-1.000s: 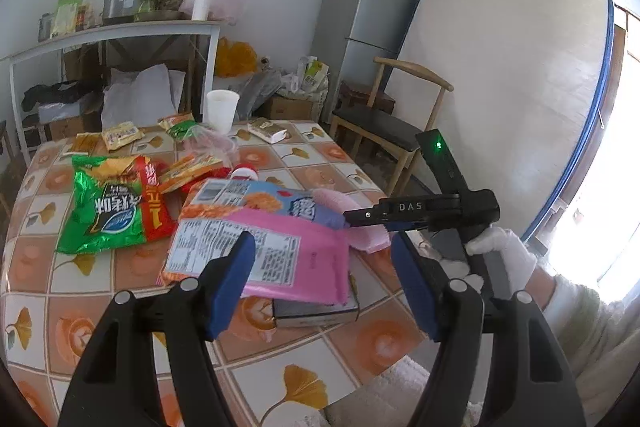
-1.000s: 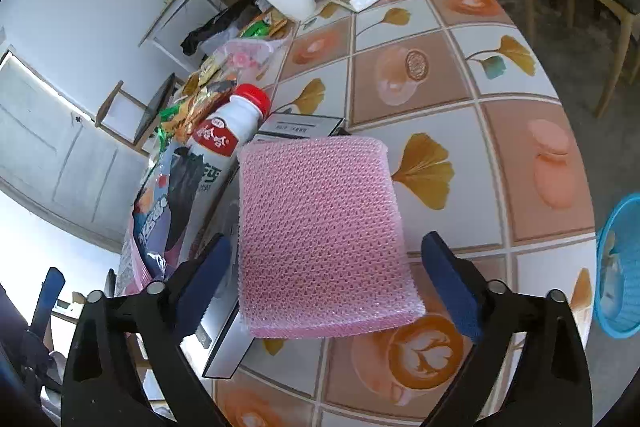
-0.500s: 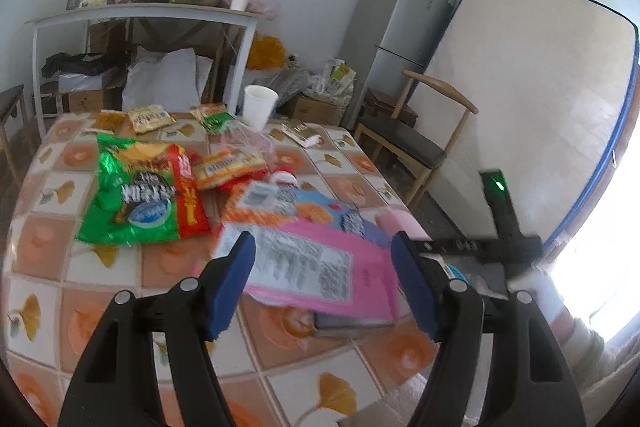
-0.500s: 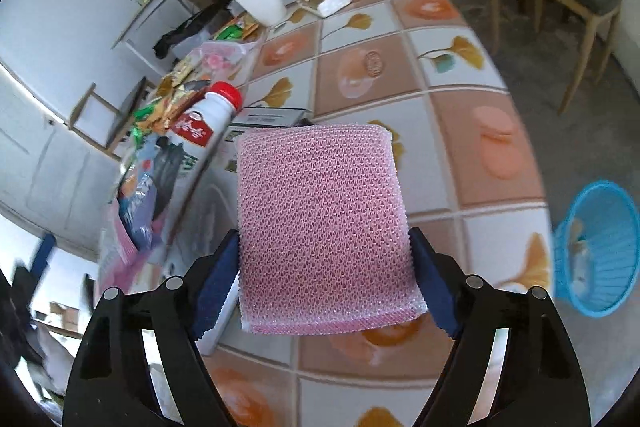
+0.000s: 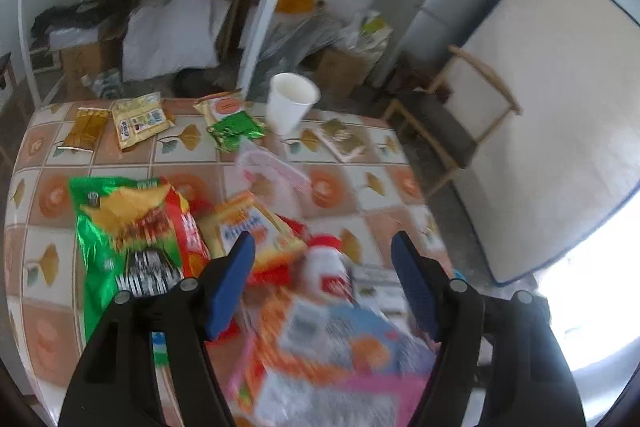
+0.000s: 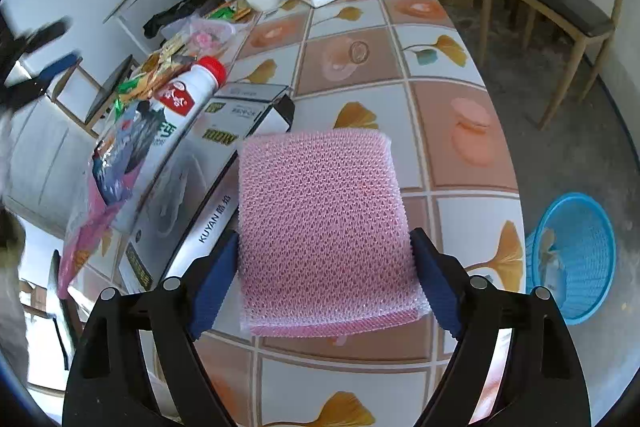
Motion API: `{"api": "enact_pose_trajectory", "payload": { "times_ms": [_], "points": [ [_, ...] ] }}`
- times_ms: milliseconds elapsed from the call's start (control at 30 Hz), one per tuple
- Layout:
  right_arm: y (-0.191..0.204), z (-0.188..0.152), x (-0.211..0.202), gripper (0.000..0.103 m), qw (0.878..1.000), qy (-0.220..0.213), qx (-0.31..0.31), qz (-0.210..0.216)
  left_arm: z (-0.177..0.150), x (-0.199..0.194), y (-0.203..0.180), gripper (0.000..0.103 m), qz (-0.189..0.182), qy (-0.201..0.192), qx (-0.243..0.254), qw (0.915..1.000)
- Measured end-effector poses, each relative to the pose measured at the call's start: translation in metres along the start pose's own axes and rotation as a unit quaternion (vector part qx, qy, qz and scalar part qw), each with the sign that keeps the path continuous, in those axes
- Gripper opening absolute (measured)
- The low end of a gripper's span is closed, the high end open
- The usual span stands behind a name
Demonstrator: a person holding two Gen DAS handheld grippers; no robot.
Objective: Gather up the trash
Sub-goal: 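Grasp the clear plastic bag with the left gripper while the right gripper holds the pink sponge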
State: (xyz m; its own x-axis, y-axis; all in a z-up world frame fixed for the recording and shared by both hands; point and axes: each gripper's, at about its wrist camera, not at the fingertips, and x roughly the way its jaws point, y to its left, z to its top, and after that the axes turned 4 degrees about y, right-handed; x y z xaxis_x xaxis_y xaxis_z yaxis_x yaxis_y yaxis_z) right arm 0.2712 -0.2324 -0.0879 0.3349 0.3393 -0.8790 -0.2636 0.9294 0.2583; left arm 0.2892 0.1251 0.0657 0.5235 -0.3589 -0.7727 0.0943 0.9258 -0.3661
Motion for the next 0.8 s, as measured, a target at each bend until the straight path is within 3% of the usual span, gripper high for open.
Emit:
{"api": "enact_pose_trajectory", "payload": {
  "times_ms": [133,300,467,700,800],
  "points": [
    [-0.003,0.001,0.003,0.081,1.0,0.003,0.003,0.006,0.035,0.049,0.022,0.068,0.022,0.049,-0.046,0.9975],
    [-0.006,0.001,0.003,0.081,1.0,0.001,0.008,0.012,0.065,0.1,0.04,0.067,0.061,0.089,-0.068,0.9918],
    [-0.006,0.002,0.004,0.081,1.0,0.001,0.012,0.015,0.085,0.133,0.05,0.067,0.055,0.125,-0.085,0.9869],
    [-0.008,0.001,0.003,0.081,1.0,-0.001,0.019,0.019,0.092,0.169,0.061,0.067,0.088,0.161,-0.094,0.9784],
    [-0.01,0.0,0.003,0.081,1.0,-0.001,0.021,0.02,0.089,0.175,0.061,0.061,0.084,0.17,-0.089,0.9779]
  ]
}}
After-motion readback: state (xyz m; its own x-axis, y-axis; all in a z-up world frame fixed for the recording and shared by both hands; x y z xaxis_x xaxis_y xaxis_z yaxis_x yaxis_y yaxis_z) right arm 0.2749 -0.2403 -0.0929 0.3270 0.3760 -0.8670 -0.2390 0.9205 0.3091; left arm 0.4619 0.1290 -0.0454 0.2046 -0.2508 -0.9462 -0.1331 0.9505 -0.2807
